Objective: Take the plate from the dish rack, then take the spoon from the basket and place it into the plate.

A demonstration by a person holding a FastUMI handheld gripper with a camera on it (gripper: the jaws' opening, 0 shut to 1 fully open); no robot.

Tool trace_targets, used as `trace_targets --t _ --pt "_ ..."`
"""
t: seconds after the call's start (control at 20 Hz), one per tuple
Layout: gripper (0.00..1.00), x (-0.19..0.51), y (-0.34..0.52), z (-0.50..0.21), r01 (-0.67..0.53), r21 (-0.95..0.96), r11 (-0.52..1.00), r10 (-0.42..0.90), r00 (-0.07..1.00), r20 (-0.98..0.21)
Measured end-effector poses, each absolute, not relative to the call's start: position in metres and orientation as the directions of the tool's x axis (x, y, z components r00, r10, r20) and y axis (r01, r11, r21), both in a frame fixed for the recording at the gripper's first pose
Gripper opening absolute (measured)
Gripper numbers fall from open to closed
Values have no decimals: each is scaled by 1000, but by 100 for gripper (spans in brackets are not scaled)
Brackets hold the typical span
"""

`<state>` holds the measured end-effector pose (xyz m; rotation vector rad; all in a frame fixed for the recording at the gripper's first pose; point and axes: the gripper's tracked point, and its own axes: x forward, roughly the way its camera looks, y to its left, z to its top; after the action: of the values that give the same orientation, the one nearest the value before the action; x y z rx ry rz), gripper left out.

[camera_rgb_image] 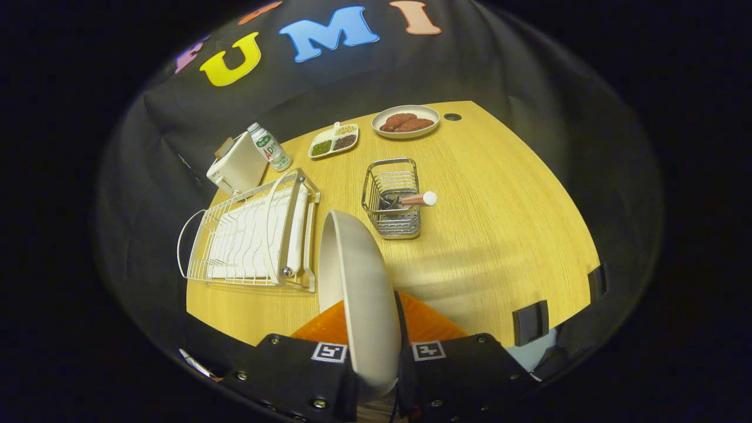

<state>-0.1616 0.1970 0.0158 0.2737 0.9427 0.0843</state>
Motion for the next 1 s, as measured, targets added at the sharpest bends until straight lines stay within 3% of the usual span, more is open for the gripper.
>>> trace_targets --t 0.25,0.5,0.6,0.7,0.8,0.85,1.0 --pt "26 -147 199 -13 -4 314 949 244 640 -729" --pt "27 -139 209 -41 -51 495 867 415 622 -664" --pt "29 -136 196 -54 -66 445 893 380 639 -669" --pt "39 -134 192 -59 -97 426 900 380 655 -653" --pt "43 -134 180 -68 -96 383 919 349 655 -671" --pt "52 -135 177 -70 -97 368 925 337 656 -675" --pt "66 -137 155 -79 -90 252 963 247 663 -706"
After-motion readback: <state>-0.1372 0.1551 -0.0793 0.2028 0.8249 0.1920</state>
